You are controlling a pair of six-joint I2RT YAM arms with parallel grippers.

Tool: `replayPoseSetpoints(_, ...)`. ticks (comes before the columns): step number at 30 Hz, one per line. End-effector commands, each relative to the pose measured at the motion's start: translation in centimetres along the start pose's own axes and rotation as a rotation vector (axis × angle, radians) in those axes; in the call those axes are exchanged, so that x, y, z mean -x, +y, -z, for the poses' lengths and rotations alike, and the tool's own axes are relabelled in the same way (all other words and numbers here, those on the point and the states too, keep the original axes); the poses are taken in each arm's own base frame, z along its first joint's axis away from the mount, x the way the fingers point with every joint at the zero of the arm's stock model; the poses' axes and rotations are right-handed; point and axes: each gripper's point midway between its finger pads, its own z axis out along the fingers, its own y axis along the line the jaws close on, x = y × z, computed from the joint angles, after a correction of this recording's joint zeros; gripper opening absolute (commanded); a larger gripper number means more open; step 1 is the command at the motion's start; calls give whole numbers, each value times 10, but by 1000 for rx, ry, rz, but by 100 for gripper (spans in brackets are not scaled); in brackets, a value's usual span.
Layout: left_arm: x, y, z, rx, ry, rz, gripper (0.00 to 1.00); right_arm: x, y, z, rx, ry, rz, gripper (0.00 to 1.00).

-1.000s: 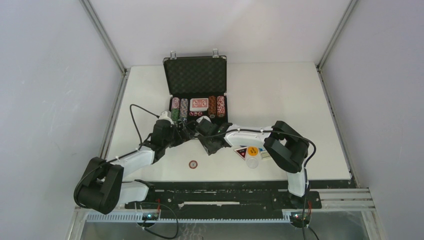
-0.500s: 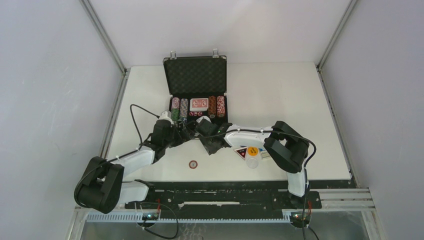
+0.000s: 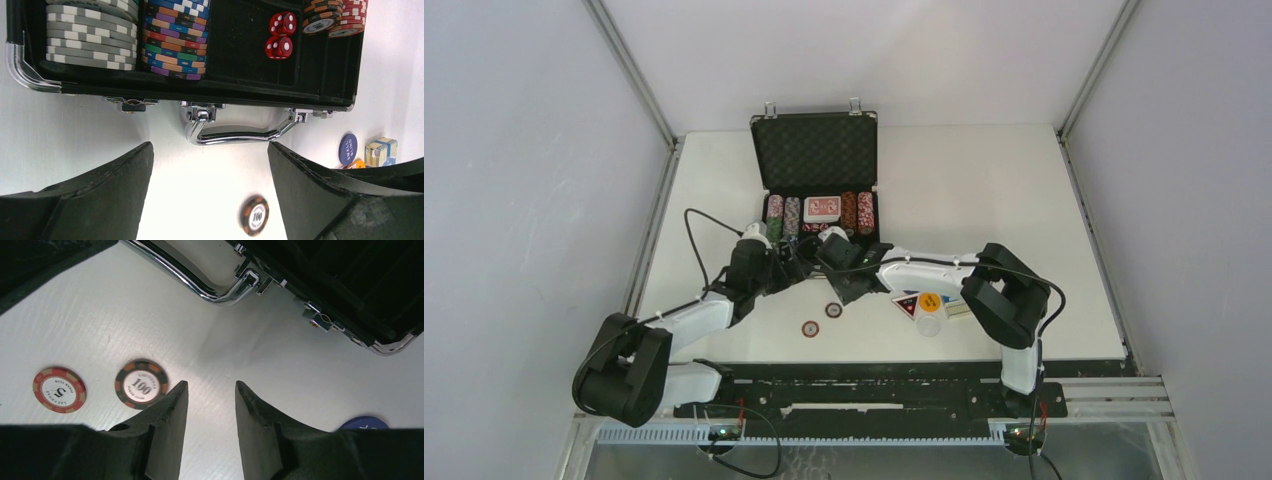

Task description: Pack up texas hold em set

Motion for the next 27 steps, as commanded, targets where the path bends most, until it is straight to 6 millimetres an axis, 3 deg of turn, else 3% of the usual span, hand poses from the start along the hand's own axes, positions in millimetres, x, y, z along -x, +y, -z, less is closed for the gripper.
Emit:
replayPoseSetpoints(1, 29, -28, 0, -64, -59, -1, 89, 22, -1, 20, 5, -79, -22, 48)
replayPoseSetpoints(4, 29, -29, 1, -66, -58, -1, 89, 23, 0, 20, 13, -82, -23, 49)
replayPoseSetpoints(9, 33, -25, 3, -42, -78, 11, 89, 24, 15, 22, 53, -84, 0, 59)
replayPoseSetpoints(17, 49, -11, 9, -22, -102, 147, 90, 21, 62, 22, 83, -78, 69, 71)
replayPoseSetpoints(27, 48, -3, 18, -36, -122, 178, 91, 8, 64, 2, 50, -29, 56, 74)
